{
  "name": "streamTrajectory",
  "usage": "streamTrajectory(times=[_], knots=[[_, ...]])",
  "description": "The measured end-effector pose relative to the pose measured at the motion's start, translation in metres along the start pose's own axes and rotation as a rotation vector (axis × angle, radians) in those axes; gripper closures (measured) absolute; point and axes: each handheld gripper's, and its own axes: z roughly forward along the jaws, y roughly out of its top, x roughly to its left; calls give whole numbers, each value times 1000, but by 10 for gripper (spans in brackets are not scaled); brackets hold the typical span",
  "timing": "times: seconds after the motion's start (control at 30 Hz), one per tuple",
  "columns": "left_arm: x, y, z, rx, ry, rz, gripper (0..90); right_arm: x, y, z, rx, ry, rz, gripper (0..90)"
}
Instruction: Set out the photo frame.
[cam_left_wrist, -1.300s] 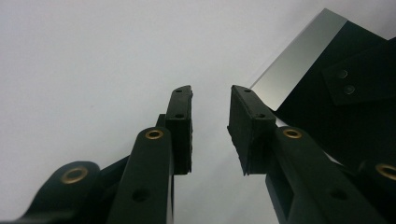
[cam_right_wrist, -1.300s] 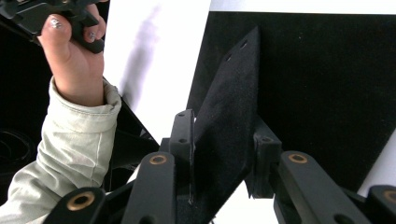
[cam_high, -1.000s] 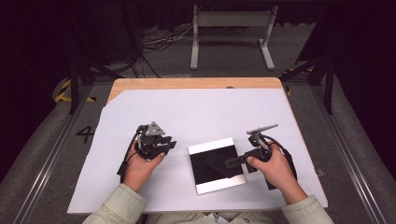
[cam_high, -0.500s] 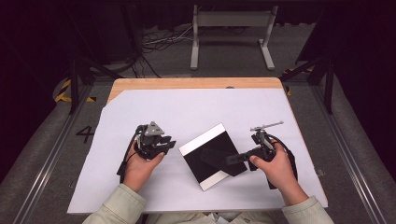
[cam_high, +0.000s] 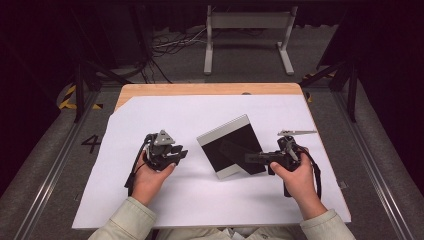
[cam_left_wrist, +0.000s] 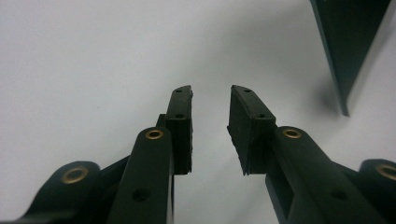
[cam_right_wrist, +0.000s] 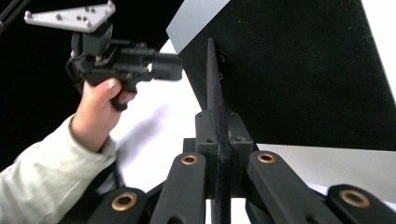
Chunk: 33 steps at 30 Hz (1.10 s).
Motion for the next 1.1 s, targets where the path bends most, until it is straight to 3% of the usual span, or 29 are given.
streamTrajectory(times=[0.13, 0.3, 0.53, 0.73, 0.97, 1.1], knots=[[0, 0, 0, 2, 2, 0, 704, -3, -1, 1, -56, -11, -64, 874], [0, 0, 0, 1, 3, -1, 705, -3, -3, 7, -73, -48, -166, 873], [2, 0, -2, -5, 23, -6, 706, -4, -6, 14, -89, -2, -218, 873], [6, -1, -6, -21, 38, -43, 708, -2, -9, 19, -79, 48, -273, 873], [6, -2, -6, -22, 36, -42, 708, -4, -11, 19, -72, 42, -322, 871], [7, -2, -6, -19, 39, -38, 711, -7, -13, 16, -57, 46, -379, 865]])
